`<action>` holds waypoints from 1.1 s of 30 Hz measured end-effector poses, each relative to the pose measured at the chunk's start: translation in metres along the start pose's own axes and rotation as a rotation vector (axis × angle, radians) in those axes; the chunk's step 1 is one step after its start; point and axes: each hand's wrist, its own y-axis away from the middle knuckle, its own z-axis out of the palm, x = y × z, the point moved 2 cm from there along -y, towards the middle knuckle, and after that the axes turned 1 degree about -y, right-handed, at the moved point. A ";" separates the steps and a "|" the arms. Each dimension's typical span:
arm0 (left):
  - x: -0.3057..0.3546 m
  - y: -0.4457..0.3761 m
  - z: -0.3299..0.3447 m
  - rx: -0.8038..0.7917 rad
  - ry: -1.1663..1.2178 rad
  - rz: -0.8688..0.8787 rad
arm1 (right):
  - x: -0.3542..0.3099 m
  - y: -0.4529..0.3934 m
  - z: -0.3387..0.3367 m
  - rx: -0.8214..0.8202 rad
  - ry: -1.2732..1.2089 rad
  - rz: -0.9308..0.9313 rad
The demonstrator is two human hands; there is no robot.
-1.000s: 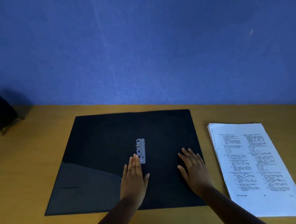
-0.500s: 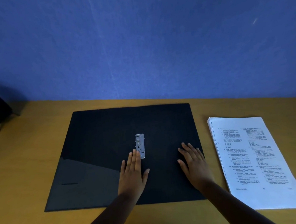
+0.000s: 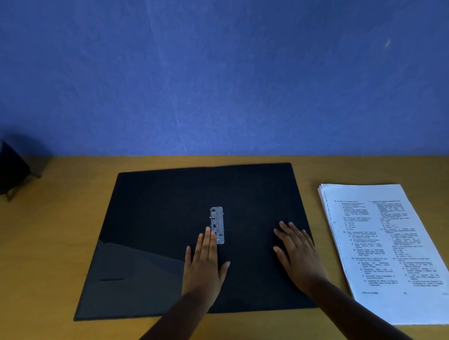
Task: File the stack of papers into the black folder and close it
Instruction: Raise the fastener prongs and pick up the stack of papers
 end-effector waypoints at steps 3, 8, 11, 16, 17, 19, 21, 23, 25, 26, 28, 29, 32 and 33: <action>0.002 0.002 0.000 0.005 0.002 -0.002 | 0.000 0.000 0.000 -0.001 0.002 -0.002; 0.011 0.023 -0.003 0.025 0.047 0.037 | 0.001 0.000 0.000 0.005 0.009 0.001; 0.013 0.032 -0.003 0.049 0.091 0.017 | 0.001 0.000 0.000 0.009 0.016 -0.004; 0.011 0.027 -0.003 0.028 0.089 -0.069 | 0.001 0.000 0.001 0.012 0.018 -0.006; 0.012 0.026 -0.006 -0.010 0.089 -0.082 | 0.001 0.000 0.001 0.013 0.019 -0.006; 0.012 0.024 -0.010 -0.001 0.061 -0.072 | 0.001 0.000 0.000 0.017 0.013 -0.006; 0.009 0.022 -0.016 0.019 0.037 -0.054 | 0.001 0.000 0.000 0.014 0.013 -0.004; 0.007 0.020 -0.020 0.019 0.014 -0.030 | 0.001 0.000 0.000 0.010 0.016 -0.005; 0.005 0.019 -0.021 0.021 -0.014 0.002 | 0.001 0.000 -0.001 0.011 0.017 -0.004; 0.004 0.019 -0.022 0.029 -0.022 0.016 | 0.001 0.001 -0.001 0.012 0.020 -0.003; 0.003 0.019 -0.023 0.041 -0.030 0.035 | 0.000 0.001 -0.001 0.011 0.034 -0.004; 0.002 0.019 -0.023 0.044 -0.040 0.039 | 0.000 0.001 -0.001 0.012 0.042 -0.004; 0.002 0.019 -0.025 0.037 -0.085 0.049 | -0.001 0.001 0.000 0.012 0.054 -0.006; 0.002 0.018 -0.024 0.037 -0.098 0.053 | -0.001 0.001 0.000 0.010 0.055 -0.006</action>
